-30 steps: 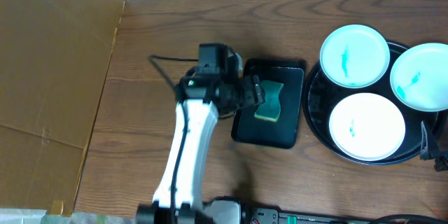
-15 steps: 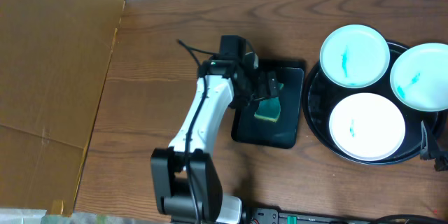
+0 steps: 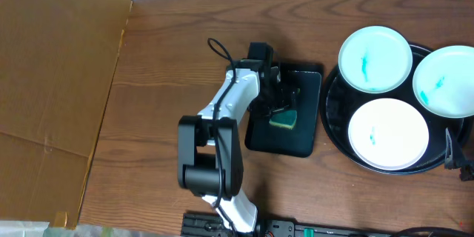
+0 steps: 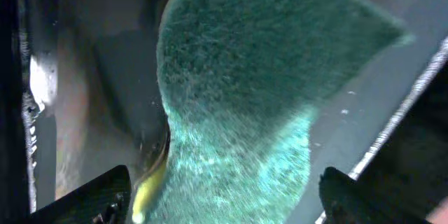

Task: Clean dirty plates on tray and stack at the side
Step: 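Reach the left gripper down to the green sponge in the black tray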

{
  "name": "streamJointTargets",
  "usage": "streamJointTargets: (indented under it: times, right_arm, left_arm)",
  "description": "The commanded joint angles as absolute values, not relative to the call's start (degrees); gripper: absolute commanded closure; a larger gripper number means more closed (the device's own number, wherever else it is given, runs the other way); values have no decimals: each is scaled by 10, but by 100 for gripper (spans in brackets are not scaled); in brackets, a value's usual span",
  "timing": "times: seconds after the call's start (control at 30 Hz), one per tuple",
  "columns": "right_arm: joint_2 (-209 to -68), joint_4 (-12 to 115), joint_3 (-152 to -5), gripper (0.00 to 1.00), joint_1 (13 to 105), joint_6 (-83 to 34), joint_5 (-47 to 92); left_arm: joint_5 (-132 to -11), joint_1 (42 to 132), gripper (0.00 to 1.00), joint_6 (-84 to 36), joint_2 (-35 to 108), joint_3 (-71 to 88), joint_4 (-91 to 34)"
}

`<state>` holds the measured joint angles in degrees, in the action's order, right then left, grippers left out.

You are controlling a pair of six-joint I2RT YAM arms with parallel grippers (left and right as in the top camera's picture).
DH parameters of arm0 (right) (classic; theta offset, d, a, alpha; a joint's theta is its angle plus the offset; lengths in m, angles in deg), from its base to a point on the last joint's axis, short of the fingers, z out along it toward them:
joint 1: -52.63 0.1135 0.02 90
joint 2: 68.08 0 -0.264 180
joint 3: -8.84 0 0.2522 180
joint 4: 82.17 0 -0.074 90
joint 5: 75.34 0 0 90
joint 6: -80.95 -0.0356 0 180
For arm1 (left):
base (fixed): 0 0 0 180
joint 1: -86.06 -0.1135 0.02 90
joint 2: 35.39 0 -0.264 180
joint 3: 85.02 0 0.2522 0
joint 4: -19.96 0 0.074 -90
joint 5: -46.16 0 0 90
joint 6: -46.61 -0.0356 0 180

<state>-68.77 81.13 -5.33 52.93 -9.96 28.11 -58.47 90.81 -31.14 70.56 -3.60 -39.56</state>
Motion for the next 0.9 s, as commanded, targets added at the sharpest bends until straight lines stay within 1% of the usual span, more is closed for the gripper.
streamJointTargets:
  times: [0.0,0.23,0.27,0.3,0.33,0.53,0.57,0.67,0.7,0.77,0.87]
  right_arm:
    - [-685,809,-52,1,535,-107,280]
    - [-685,809,-52,1,535,-107,280]
    - [-685,809,-52,1,535,-107,280]
    - [-685,809,-52,1,535,-107,280]
    - [-685,809,-52,1,535,-107,280]
    - [-685,809,-52,1,535,-107,280]
    - [-685,809,-52,1,535,-107,280]
    - [-685,809,-52,1,535,-107,280]
    - [-685,809,-52,1,535,-107,280]
    - [-685,809,-52,1,535,-107,280]
    - [-685,809,-52,1,535,-107,280]
  left_arm:
    - [-575,915,14,-308,723,-29,-393]
    - [-572,939,15,-309,734,-29,-373]
    - [-571,942,16,-309,734,-29,-373]
    - [-568,944,25,-308,734,-29,-373]
    - [-562,946,27,-308,734,-29,-374]
    - [-519,947,28,-306,734,-29,-401]
    - [-519,947,27,-306,734,-29,-405]
    - [-519,947,16,-306,734,-29,-426]
    - [-519,947,9,-306,734,-29,-433]
    - [-519,947,7,-306,734,-29,-443]
    - [-519,947,8,-306,734,-29,-447]
